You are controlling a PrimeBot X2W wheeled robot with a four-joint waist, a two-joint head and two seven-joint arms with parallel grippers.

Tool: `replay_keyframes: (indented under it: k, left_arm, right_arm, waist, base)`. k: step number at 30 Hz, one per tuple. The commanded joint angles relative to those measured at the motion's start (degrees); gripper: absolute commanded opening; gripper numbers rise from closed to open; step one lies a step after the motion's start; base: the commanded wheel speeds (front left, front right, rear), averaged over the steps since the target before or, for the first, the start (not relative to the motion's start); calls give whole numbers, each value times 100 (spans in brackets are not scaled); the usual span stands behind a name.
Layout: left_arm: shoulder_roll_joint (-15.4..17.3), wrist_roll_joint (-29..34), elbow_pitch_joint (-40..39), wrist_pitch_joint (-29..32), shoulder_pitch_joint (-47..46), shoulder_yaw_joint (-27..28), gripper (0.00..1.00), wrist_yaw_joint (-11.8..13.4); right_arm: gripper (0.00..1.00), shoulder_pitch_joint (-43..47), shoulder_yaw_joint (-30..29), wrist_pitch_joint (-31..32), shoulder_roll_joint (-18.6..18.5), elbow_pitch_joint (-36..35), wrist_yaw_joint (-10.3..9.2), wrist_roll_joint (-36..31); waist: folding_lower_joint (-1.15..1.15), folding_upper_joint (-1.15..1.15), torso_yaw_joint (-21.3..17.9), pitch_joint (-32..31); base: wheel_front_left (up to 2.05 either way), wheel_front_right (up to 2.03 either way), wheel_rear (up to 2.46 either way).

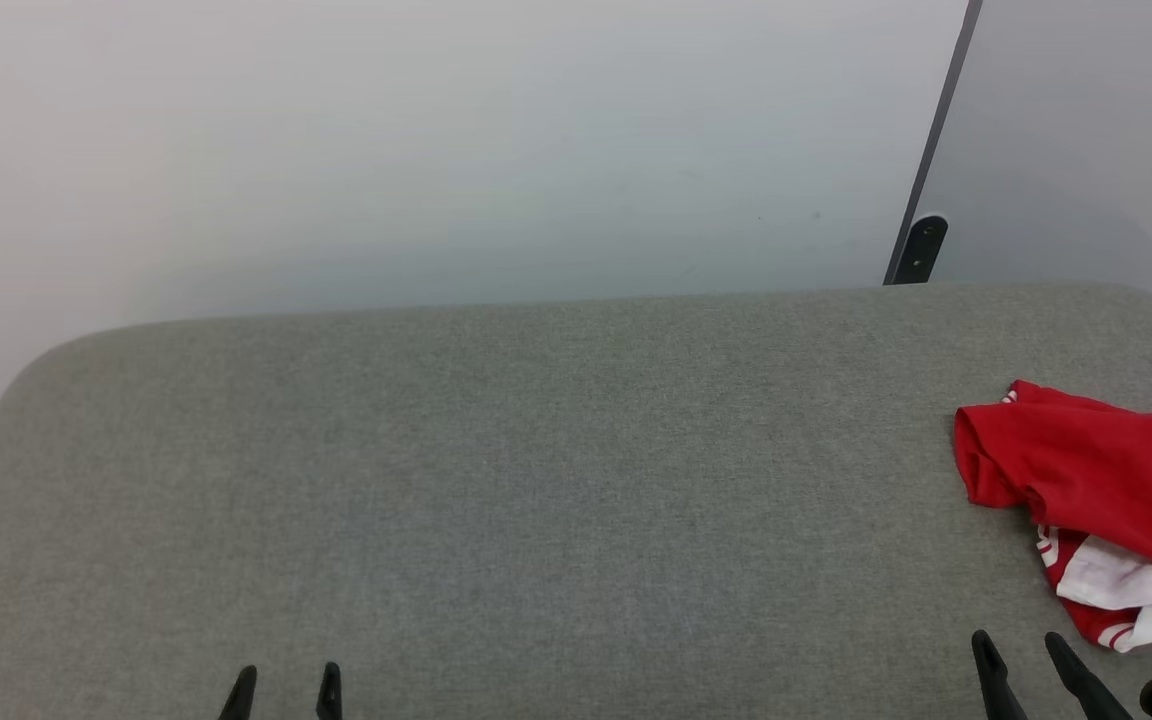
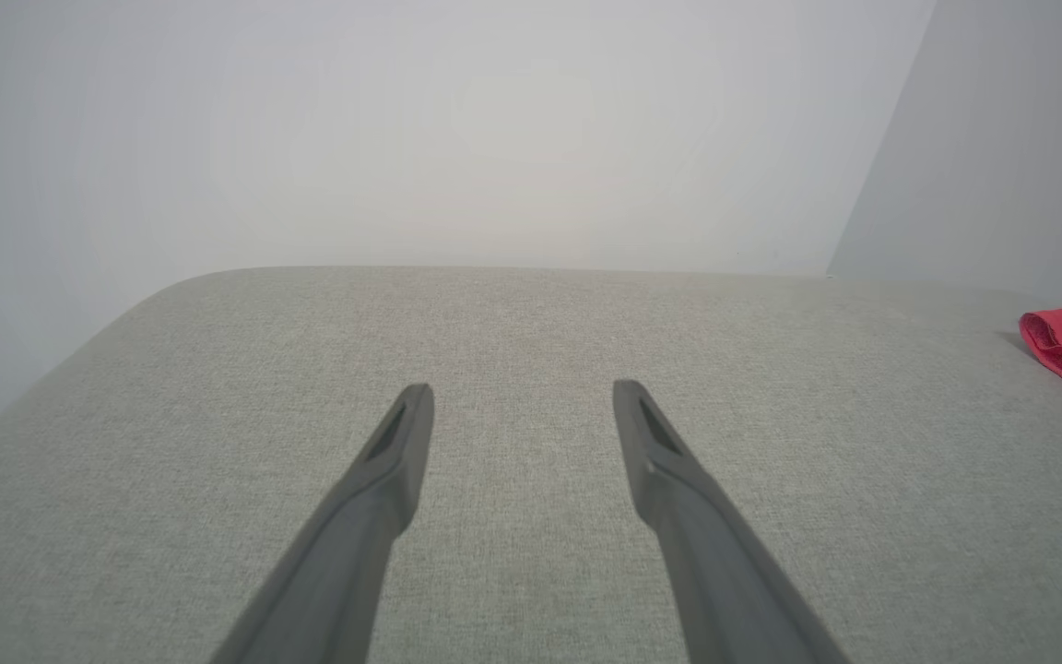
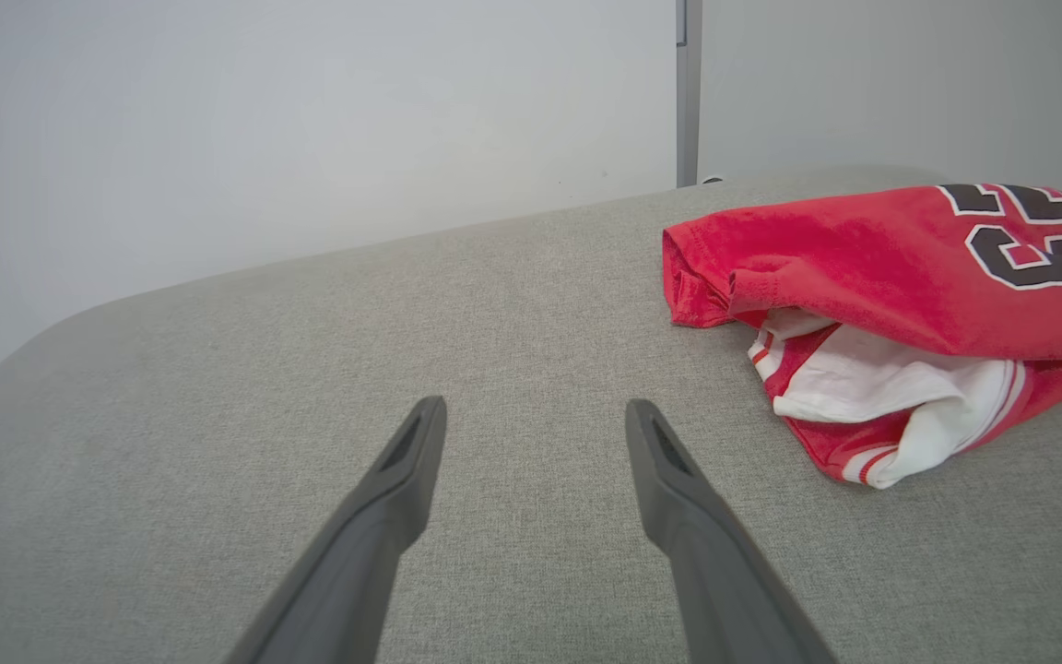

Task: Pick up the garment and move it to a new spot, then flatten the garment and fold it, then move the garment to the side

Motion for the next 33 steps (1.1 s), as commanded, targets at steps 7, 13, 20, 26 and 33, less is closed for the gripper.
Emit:
replay_keyframes:
  k: [7,13,20,26,33]
  left_arm:
    - [47,-12,-64,13,70,-12,100,66]
    - [-18,-13,84,2,9,-46,0,54]
    - [-84,-569,277,92,-132,-39,0,1]
    - [-100,-1235,421,210,-335,4,0,-85]
    - [-123,-1947,584,340,-557,54,0,-182]
  right_arm:
    - [100,1,55,-2,5,1,-8,1]
    - [0,8,66,2,20,146,1,7]
    - [0,-123,59,-2,41,393,1,503]
    - [0,-296,31,-6,49,543,0,1093]
    - [0,-482,0,-10,60,703,0,1730]
  waist:
    - [0,0,-18,12]
    - [0,0,-21,17]
    - [0,0,-21,31]
    - [0,0,-20,46]
    - [0,0,-19,65]
  base:
    - [0,0,0]
    - [0,0,0]
    - [0,0,0]
    - [0,0,0]
    - [0,0,0]
